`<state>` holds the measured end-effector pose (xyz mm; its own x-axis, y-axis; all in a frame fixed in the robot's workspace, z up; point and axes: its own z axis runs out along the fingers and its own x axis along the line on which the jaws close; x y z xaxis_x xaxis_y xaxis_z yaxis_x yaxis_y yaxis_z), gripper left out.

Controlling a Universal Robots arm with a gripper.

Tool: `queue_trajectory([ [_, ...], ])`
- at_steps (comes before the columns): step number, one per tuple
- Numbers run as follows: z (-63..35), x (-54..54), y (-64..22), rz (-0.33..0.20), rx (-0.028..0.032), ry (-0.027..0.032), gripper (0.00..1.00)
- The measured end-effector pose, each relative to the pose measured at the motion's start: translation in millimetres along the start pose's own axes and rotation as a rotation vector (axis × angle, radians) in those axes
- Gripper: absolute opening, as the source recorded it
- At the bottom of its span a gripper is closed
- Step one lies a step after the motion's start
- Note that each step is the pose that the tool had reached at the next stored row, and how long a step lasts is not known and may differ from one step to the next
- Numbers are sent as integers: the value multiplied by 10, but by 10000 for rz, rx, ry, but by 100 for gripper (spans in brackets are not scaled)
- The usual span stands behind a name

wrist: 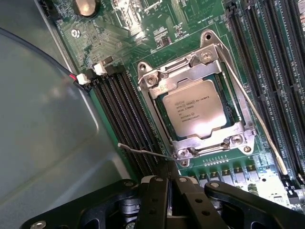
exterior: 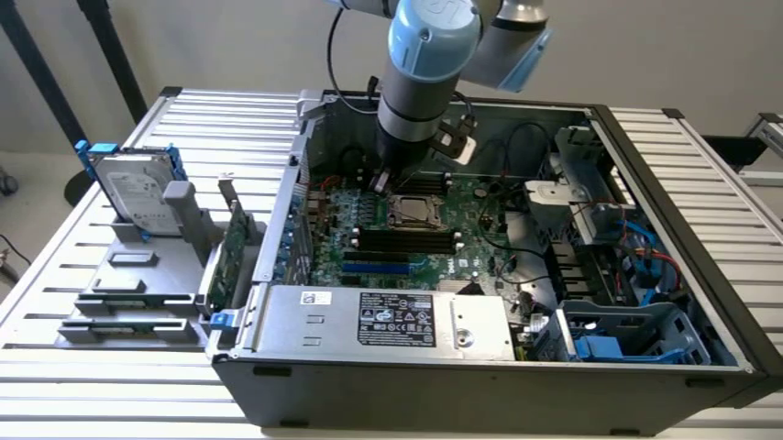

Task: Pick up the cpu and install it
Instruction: 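Install the first cpu locking lever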

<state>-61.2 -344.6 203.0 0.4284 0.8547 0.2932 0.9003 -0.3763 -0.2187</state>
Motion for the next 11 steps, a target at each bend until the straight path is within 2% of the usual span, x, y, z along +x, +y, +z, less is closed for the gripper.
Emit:
queue_trajectory([
  [11,10,22,40,1,-2,-5,11],
])
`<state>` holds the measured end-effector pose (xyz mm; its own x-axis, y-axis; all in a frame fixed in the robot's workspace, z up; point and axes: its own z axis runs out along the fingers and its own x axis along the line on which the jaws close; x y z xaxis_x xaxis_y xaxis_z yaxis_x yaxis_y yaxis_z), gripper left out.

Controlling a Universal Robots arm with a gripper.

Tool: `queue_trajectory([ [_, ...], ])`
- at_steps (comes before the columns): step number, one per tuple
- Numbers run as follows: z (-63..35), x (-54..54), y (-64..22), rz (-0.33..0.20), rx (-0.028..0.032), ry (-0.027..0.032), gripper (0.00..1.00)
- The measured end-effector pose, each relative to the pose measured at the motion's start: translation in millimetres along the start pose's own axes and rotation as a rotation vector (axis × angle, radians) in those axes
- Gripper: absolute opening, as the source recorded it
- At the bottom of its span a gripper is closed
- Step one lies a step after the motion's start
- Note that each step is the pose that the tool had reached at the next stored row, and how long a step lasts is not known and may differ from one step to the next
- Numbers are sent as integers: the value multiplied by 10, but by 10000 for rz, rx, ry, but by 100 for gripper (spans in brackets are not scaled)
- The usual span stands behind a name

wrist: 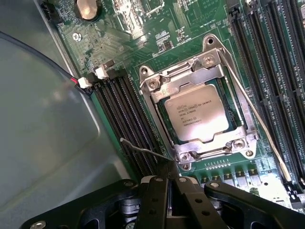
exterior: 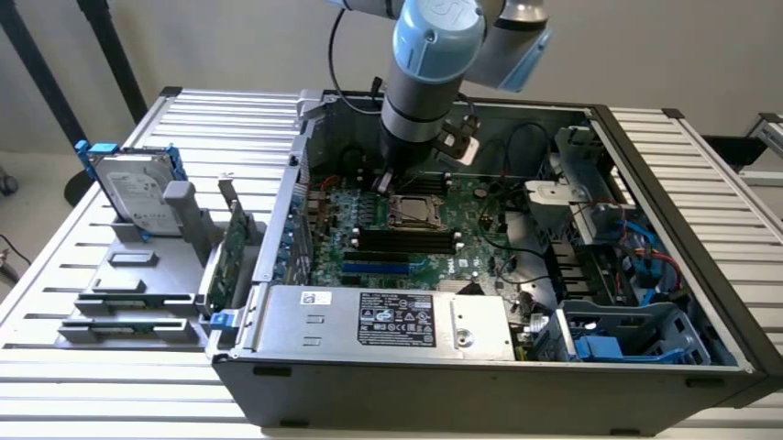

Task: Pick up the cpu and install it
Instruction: 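Install the first cpu locking lever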

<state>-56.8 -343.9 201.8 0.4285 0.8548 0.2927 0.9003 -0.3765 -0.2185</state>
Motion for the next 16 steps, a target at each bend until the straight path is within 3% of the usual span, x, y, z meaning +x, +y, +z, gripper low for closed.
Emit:
queue_trajectory([
  [16,25,29,59,8,19,-10,11],
])
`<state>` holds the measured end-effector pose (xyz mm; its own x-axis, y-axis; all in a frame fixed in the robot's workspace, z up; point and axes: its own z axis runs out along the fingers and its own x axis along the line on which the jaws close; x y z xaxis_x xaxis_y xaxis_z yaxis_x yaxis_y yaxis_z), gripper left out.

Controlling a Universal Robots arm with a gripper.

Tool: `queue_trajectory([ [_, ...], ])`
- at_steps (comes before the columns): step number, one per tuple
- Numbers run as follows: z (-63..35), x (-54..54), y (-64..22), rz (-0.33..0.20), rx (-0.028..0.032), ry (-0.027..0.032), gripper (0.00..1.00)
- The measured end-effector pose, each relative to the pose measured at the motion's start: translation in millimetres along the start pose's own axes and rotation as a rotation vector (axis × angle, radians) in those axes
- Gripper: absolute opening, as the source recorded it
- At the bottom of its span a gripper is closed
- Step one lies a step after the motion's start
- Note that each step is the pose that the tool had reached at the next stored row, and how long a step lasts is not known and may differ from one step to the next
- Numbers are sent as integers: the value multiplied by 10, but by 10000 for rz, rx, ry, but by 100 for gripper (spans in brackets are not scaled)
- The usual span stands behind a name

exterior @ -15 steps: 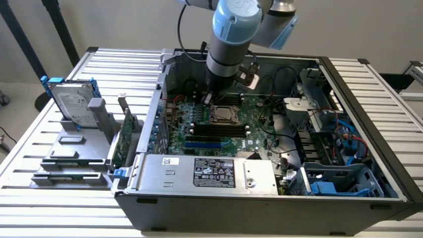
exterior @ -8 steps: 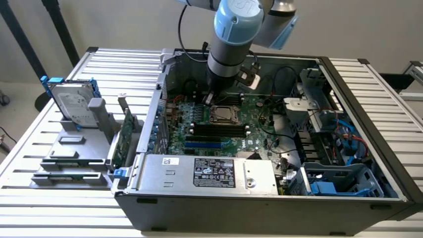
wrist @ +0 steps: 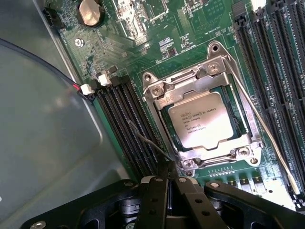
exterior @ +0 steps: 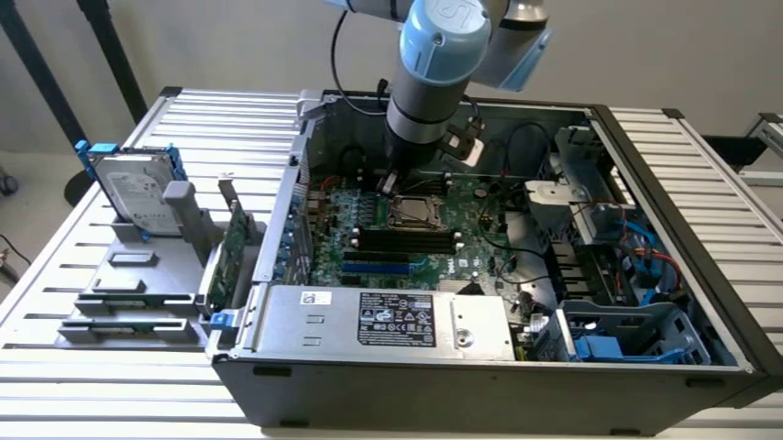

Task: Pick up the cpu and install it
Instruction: 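Install the first cpu locking lever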

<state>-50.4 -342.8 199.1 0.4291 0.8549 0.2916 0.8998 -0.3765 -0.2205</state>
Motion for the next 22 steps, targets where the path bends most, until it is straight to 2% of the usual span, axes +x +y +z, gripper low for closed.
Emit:
queue_trajectory([
  [12,18,20,61,19,45,-20,11],
  [22,22,36,86,88,177,-77,11],
])
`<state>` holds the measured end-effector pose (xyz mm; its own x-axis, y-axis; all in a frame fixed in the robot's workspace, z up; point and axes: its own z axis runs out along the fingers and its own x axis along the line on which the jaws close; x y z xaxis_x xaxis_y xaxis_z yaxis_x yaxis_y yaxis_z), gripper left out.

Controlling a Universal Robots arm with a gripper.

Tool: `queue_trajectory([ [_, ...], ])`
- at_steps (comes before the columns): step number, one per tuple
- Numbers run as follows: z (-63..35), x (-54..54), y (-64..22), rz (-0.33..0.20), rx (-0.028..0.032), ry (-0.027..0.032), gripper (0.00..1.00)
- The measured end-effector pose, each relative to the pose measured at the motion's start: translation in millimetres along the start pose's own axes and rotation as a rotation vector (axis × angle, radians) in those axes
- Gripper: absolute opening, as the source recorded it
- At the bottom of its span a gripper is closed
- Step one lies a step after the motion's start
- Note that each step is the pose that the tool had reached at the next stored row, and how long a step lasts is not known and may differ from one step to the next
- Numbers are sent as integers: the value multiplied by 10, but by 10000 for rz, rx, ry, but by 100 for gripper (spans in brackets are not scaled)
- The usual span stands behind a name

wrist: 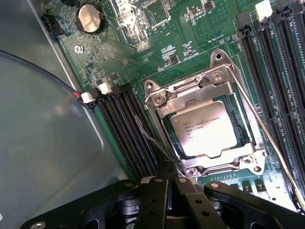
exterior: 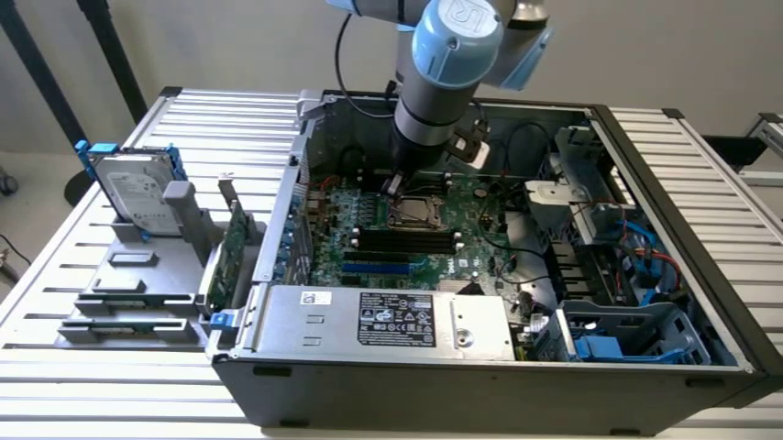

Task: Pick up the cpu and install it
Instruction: 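Install the first cpu locking lever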

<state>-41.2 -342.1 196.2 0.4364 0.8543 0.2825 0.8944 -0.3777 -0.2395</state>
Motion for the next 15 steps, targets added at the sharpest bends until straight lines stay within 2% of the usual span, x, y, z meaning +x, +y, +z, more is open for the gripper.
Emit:
queue_trajectory([
  [15,2,35,42,121,160,-65,11],
])
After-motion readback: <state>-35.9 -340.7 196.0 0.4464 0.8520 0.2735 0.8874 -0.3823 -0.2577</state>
